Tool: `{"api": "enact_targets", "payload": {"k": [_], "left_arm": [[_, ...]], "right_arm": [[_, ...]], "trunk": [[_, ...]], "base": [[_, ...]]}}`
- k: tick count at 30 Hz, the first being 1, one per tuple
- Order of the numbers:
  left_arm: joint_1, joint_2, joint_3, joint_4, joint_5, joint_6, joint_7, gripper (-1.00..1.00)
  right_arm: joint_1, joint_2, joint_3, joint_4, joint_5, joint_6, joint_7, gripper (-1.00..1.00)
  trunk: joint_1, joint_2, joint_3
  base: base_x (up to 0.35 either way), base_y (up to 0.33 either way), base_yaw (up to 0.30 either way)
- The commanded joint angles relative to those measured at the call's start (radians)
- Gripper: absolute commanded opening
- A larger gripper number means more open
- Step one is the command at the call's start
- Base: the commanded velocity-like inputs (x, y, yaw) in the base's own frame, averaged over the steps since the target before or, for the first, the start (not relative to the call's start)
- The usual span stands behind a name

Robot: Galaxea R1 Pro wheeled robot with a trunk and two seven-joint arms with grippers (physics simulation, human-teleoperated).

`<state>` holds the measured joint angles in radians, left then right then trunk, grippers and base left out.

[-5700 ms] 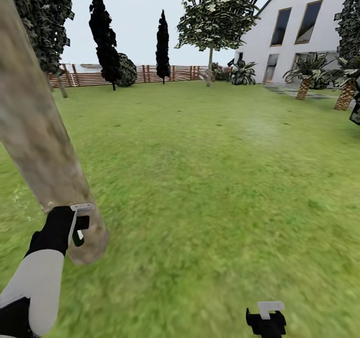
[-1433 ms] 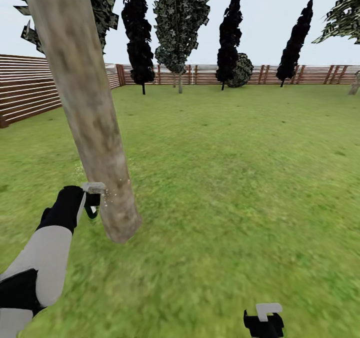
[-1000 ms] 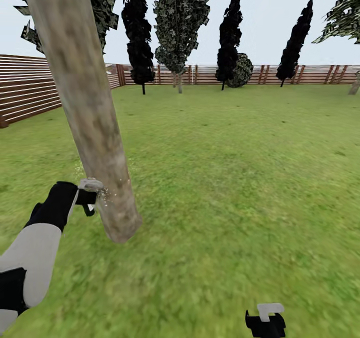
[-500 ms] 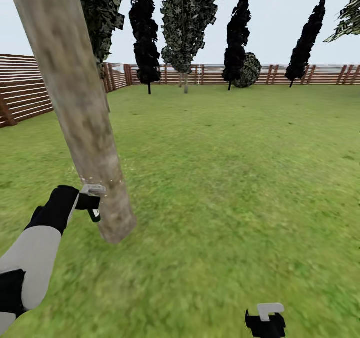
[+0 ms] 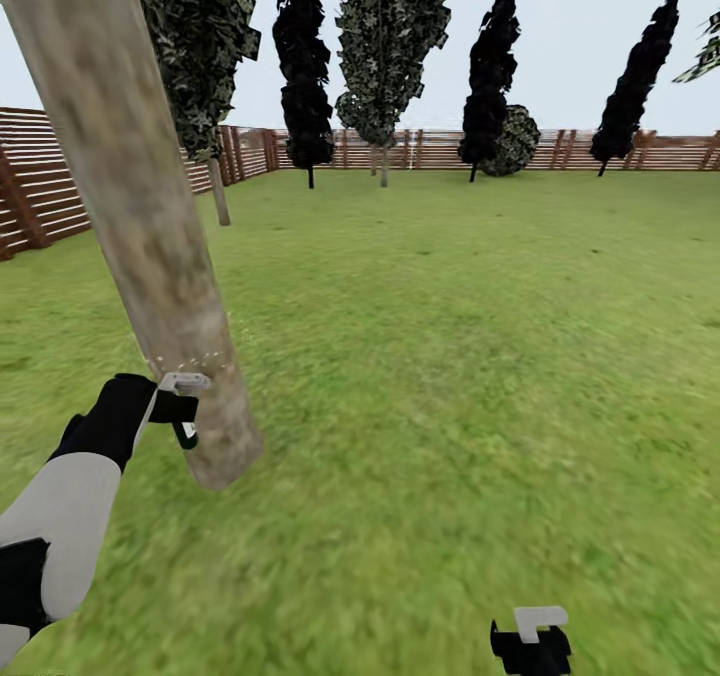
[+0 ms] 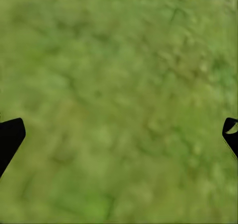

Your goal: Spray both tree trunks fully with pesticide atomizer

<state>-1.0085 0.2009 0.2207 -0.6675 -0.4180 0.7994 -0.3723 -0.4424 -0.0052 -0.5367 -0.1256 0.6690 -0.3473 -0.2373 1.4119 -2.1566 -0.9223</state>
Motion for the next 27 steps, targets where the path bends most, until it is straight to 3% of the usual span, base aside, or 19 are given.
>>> {"api": "enact_targets", "payload": {"k": [1,5,18,23,27], "left_arm": [[-0.001,0.000,0.004,-0.001,-0.010,0.002,-0.009,-1.00],[0.005,0.000,0.005,-0.001,-0.011,0.001,-0.008,-1.00],[0.007,0.000,0.008,-0.005,-0.010,0.001,-0.008,-1.00],[0.035,0.001,0.065,-0.003,-0.013,-0.004,0.016,-1.00],[0.075,-0.012,0.079,-0.002,-0.008,-0.010,0.076,-1.00]], "right_arm": [[-0.001,0.000,-0.007,0.003,0.011,-0.004,-0.004,1.00],[-0.001,0.000,-0.007,0.002,0.011,-0.004,-0.004,1.00],[-0.001,0.001,-0.006,0.002,0.011,-0.004,-0.004,1.00],[-0.001,0.001,-0.006,0.002,0.011,-0.004,-0.004,1.00],[-0.001,0.001,-0.007,0.002,0.011,-0.004,-0.004,1.00]], "trunk": [[0.000,0.000,-0.001],[0.000,0.000,-0.001],[0.000,0.000,-0.001],[0.000,0.000,-0.001],[0.000,0.000,-0.001]], "base": [[0.244,-0.175,0.275],[0.124,-0.230,0.275],[0.049,-0.273,0.056],[0.177,-0.241,0.272],[0.173,-0.239,0.201]]}}
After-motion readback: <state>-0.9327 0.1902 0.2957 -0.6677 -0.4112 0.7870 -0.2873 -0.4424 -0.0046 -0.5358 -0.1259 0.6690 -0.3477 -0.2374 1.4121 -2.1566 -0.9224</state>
